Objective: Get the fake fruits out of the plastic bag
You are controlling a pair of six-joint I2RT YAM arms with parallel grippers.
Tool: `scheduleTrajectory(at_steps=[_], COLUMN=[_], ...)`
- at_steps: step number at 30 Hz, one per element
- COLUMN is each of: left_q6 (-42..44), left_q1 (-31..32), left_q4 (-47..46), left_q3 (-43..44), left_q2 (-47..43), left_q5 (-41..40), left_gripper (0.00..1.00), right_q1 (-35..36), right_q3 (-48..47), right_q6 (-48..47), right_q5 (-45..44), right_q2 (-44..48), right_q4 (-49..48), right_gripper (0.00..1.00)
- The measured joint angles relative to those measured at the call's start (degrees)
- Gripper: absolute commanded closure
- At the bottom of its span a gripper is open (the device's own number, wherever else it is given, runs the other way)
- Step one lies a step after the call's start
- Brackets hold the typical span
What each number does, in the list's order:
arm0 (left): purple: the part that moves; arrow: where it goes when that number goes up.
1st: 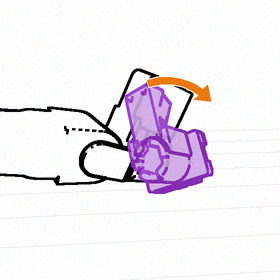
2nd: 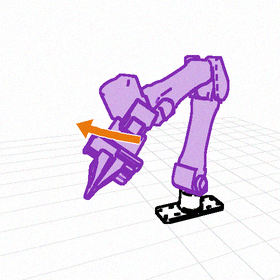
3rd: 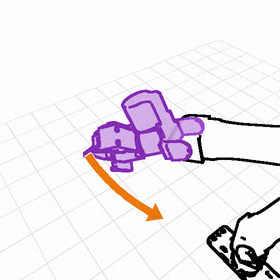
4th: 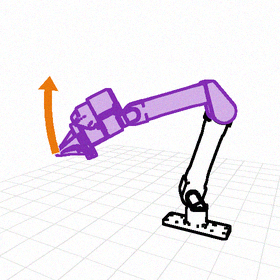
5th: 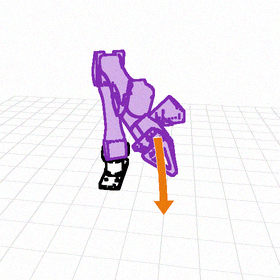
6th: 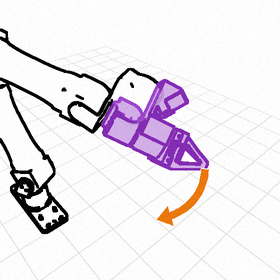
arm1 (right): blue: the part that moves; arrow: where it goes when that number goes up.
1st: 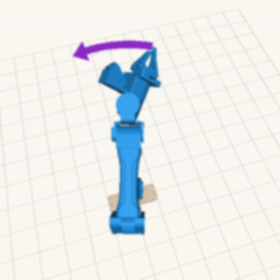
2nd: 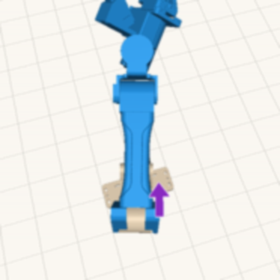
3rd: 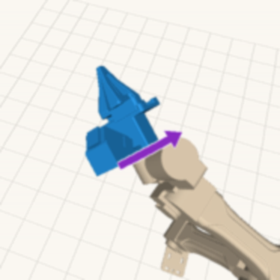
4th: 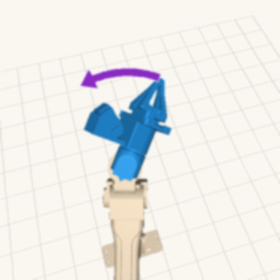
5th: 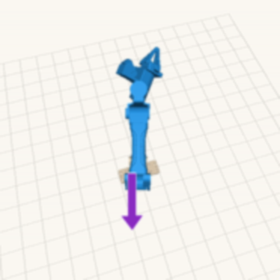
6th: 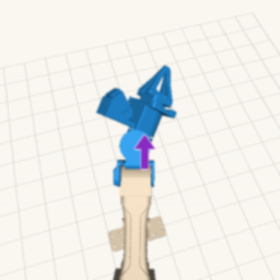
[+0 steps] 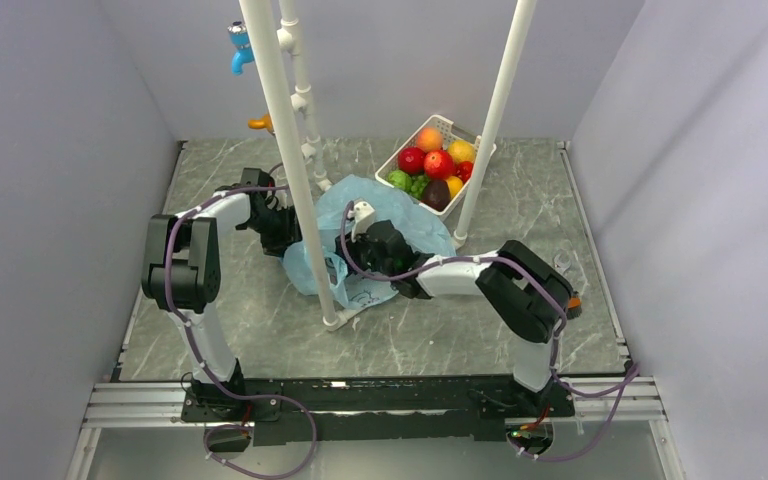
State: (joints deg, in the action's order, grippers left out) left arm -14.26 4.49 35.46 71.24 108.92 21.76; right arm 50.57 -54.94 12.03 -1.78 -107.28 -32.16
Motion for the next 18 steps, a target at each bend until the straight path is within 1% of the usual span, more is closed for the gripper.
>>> scheduleTrajectory(at_steps=[4,8,10,15,18], left_q6=[0.02,0.02,0.02,0.83,1.16], left_q1=[0.04,0.11,0.20,-0.17,-0.63], left_q4=[0.02,0.02,0.04,-0.24,-0.15], left_q3=[0.02,0.02,0.02,-1.16,-3.78], left_q2=[0.00,-0.04,-0.28,-2.27,-6.49], left_q5=[-0.07,-0.04,-0.13,-1.29,0.07], left_gripper=[0.43,0.41,0.40,0.30,0.25], right_q1=[-2.84,-8.15,-9.60,-10.64,-10.54], right_q3=[-2.67,-7.50,-9.20,-9.49,-9.51], right_q6=[2.69,4.63,4.70,3.41,2.19], right_q5=[7.17,17.33,20.44,22.99,23.21], right_q2=[0.87,0.92,1.42,6.97,9.35], right_q4=[8.90,21.24,26.88,41.70,45.35], right_gripper=[1.00,1.00,1.00,1.00,1.00])
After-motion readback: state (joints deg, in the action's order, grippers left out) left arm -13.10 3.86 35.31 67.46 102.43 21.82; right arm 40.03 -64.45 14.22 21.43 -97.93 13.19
